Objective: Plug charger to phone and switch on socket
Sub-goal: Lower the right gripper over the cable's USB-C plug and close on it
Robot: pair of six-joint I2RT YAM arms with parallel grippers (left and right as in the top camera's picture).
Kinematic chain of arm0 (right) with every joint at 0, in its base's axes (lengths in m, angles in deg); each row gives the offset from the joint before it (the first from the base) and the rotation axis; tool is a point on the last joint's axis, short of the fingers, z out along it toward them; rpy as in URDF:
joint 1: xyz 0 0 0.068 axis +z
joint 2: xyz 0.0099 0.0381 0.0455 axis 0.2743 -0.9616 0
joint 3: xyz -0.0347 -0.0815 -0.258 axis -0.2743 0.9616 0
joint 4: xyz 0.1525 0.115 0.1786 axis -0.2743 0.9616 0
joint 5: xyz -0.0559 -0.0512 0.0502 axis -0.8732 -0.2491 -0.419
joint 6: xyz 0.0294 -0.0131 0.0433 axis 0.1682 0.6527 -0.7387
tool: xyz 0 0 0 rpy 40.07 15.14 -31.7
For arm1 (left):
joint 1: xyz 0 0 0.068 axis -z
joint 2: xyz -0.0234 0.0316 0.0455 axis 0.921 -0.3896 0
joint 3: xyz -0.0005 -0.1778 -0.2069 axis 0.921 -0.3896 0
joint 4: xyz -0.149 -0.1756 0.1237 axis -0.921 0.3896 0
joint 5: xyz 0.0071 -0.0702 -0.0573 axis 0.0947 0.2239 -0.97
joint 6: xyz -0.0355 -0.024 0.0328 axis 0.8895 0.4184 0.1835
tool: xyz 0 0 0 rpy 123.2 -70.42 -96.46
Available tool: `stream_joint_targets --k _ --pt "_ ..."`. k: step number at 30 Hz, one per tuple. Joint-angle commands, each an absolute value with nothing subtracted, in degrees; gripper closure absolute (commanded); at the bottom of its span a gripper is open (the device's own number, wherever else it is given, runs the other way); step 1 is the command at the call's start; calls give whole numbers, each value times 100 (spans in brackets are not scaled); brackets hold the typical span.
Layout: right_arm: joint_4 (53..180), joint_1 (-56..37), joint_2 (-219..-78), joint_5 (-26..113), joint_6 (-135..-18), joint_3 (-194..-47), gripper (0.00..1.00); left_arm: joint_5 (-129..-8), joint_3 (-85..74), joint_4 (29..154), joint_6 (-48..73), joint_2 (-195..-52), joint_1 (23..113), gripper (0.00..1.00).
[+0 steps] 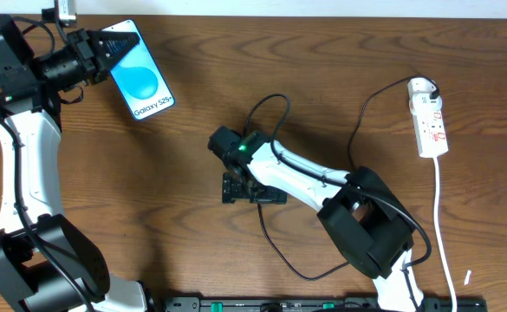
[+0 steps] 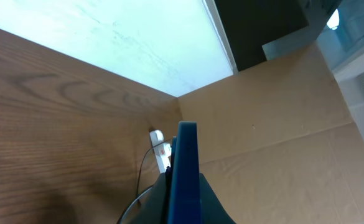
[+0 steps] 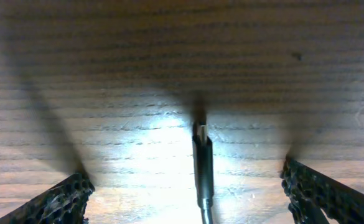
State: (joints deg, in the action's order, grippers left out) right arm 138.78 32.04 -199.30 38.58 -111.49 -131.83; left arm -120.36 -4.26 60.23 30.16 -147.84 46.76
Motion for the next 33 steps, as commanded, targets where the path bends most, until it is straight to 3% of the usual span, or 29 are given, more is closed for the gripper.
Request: stream_joint_targets --k 1,6,12,24,33 --pt "13849 3141 -20282 3898 -11035 -13021 3 -12137 -442 6012 2939 -14688 4656 93" --pt "13847 3141 -20282 3898 -11022 -13021 6 -12137 -442 6012 2939 -14688 4656 92" --pt "13847 3141 -20284 3898 -11022 -13021 26 -12137 -442 6012 2939 -14688 4656 93" --pt "13852 3141 -20284 3900 -11022 -13021 57 -12139 -442 6012 2941 -14688 4656 93" --pt "13852 3141 -20284 3900 -11022 -13021 70 -12139 -442 6012 2941 -14688 4656 92"
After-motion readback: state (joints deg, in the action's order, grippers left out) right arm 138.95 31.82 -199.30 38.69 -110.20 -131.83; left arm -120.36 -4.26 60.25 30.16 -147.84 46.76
